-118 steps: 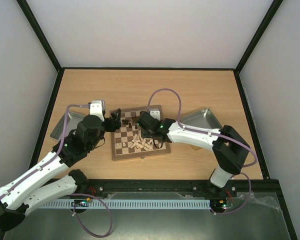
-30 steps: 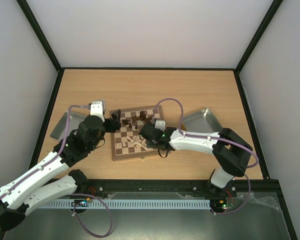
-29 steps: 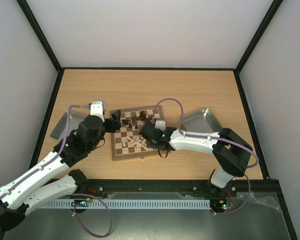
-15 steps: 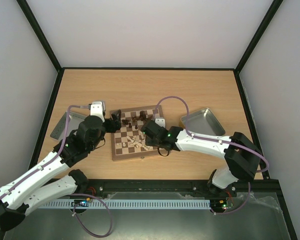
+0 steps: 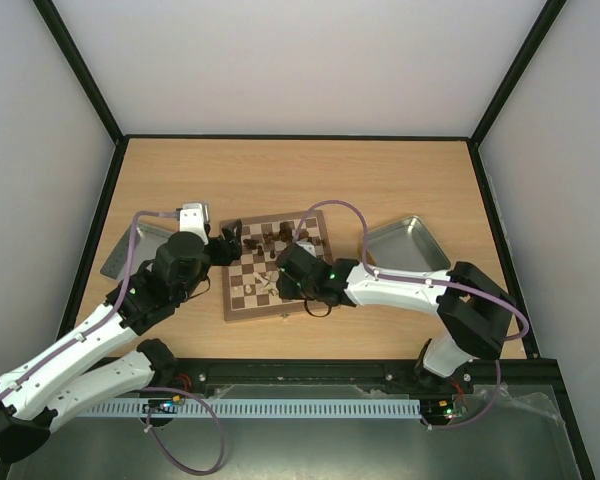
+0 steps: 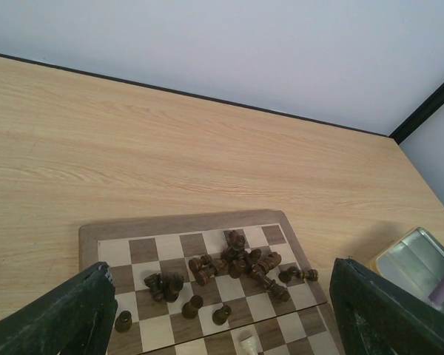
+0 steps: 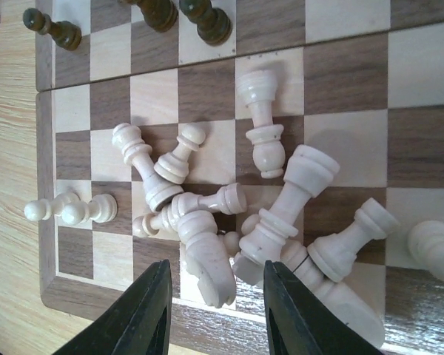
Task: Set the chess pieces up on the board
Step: Pick up the chess piece from the chessboard.
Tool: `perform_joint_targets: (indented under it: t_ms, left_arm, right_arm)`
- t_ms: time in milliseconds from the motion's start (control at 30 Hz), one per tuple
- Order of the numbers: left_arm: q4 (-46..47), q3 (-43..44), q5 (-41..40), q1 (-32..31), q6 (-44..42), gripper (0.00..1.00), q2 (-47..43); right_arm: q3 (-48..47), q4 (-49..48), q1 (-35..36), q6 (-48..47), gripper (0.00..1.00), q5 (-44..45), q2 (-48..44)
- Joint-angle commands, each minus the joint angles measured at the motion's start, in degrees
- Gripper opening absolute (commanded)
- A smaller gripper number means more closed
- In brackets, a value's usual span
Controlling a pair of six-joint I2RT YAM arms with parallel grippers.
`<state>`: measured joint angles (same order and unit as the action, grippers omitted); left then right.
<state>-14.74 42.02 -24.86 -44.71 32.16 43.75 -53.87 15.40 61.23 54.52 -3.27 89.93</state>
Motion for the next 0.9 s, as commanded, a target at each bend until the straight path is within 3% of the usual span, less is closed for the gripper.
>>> perform_joint_targets:
  t_ms: [0, 533, 867]
  left_arm:
    - [-0.28, -0.8, -0.36, -0.03, 0.6, 0.81, -0.8]
    - [-1.08, -1.49, -1.18, -0.03, 0.57, 0.81, -2.01]
    - [-1.52, -1.52, -1.44, 0.0, 0.61, 0.81, -2.27]
  right_arm:
    - [2.21, -3.69, 0.44, 3.31, 0.33, -1.58, 0.29]
    - [1.73, -6.21, 0.47, 5.93, 0.32, -1.76, 3.77]
    - [1.42, -7.98, 0.47, 6.88, 0.13, 0.01, 2.43]
